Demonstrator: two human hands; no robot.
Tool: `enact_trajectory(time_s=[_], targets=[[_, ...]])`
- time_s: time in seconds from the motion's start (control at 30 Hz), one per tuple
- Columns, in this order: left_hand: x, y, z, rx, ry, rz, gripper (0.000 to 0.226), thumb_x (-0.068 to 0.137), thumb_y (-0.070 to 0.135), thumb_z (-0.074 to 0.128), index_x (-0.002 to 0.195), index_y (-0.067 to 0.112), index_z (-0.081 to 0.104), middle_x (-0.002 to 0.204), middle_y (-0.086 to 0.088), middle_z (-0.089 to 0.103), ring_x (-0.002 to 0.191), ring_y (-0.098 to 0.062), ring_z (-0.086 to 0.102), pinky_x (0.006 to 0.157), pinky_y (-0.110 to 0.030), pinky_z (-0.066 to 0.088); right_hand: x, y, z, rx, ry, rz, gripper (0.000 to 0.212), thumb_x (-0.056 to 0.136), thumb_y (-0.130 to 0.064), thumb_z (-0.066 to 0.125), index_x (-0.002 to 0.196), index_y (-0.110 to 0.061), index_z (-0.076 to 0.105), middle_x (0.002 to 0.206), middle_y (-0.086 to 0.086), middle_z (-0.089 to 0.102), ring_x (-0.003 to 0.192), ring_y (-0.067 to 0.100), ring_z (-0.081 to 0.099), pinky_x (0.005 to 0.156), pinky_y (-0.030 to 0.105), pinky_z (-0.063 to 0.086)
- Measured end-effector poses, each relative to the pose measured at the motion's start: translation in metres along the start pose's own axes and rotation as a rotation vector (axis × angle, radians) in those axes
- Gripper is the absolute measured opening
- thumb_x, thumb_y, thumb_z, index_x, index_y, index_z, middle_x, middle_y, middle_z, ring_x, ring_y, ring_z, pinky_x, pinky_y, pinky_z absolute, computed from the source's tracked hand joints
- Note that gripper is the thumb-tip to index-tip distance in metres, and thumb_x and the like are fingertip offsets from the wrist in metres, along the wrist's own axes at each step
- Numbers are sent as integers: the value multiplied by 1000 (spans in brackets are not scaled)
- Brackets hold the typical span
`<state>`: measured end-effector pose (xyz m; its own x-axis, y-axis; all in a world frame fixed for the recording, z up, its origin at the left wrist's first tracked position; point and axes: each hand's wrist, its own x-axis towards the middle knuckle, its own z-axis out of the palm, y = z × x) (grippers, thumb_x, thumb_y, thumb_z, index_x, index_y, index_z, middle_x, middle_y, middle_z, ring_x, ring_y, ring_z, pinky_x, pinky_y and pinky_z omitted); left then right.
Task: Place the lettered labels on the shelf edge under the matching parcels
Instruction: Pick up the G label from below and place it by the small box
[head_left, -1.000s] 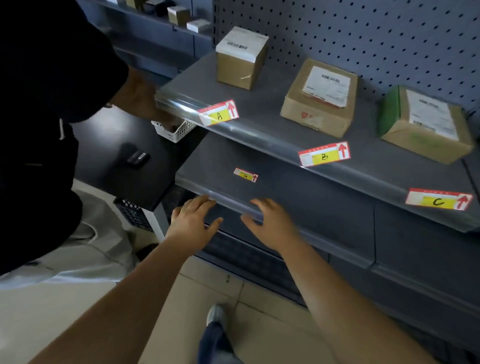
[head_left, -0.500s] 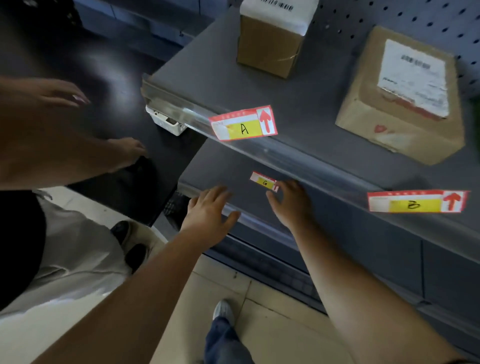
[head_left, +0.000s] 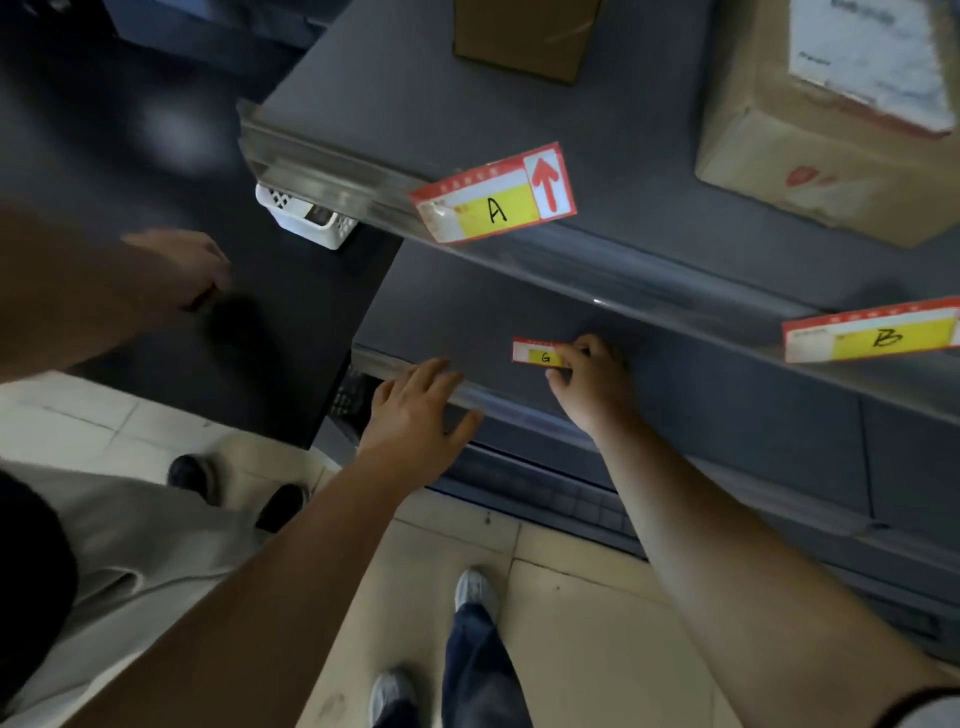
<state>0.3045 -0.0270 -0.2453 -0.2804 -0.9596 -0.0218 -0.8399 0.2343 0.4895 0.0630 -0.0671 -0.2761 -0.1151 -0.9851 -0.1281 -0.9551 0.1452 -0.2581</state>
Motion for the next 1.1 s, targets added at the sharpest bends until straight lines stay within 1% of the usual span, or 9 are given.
enact_trajectory(time_s=[0.1,0.27,0.37,0.53,0.63,0.73,0.83,1.0,1.1], targets=[[-5,6,-3,11,-7,39,49,88,49,50,132,26,45,144,1,37,132,-20,31,108,-44,18,-11,7,-4,-19,-43,31,32,88,-36,58,117,-23,61,124,2,50,113,26,49,91,37,35],[0,18,-2,26,-27,69,52,89,50,49,134,27,44,146,0,36,134,-21,29,109,-43,18,-11,19,-17,-32,-97,42,54,90,-41,59,140,-26,44,144,1,39,132,24,35,103,40,31],[9,24,3,61,-45,81,53,89,54,46,136,30,41,148,2,34,135,-20,27,110,-41,17,-4,27,-19,-73,-147,23,63,89,-49,59,144,-26,39,150,3,32,137,26,28,108,44,28],[18,29,17,72,-55,89,55,86,57,43,133,28,45,145,2,39,132,-21,34,108,-45,23,3,36,-18,-55,-127,-78,55,85,-51,64,132,-24,53,141,2,43,129,25,39,105,39,31],[21,32,20,84,-60,78,60,84,60,37,133,27,45,144,1,40,132,-22,35,107,-46,23,5,35,-23,-94,-101,-151,38,85,-47,63,116,-24,63,125,0,56,112,23,54,91,37,42],[25,36,19,101,-70,64,59,86,59,38,136,28,42,147,2,36,134,-22,31,109,-44,19,3,34,-22,-119,-88,-189,29,87,-44,57,106,-23,65,116,0,61,101,21,59,82,33,44],[31,40,19,122,-82,56,55,89,56,43,138,30,38,148,3,33,136,-21,26,110,-43,16,0,34,-22,-96,-89,-193,29,86,-41,58,106,-21,62,115,1,62,101,20,59,80,32,43],[39,48,21,124,-73,88,60,85,59,37,136,29,41,147,2,36,135,-22,29,108,-45,19,-3,35,-20,-94,-52,-183,33,87,-44,61,109,-19,62,119,1,62,106,20,59,75,29,33],[39,50,25,120,-63,112,58,86,59,38,136,29,41,146,2,37,134,-21,29,108,-44,19,-3,34,-18,-117,-26,-187,29,89,-40,58,106,-17,64,114,1,64,102,20,60,76,30,39]])
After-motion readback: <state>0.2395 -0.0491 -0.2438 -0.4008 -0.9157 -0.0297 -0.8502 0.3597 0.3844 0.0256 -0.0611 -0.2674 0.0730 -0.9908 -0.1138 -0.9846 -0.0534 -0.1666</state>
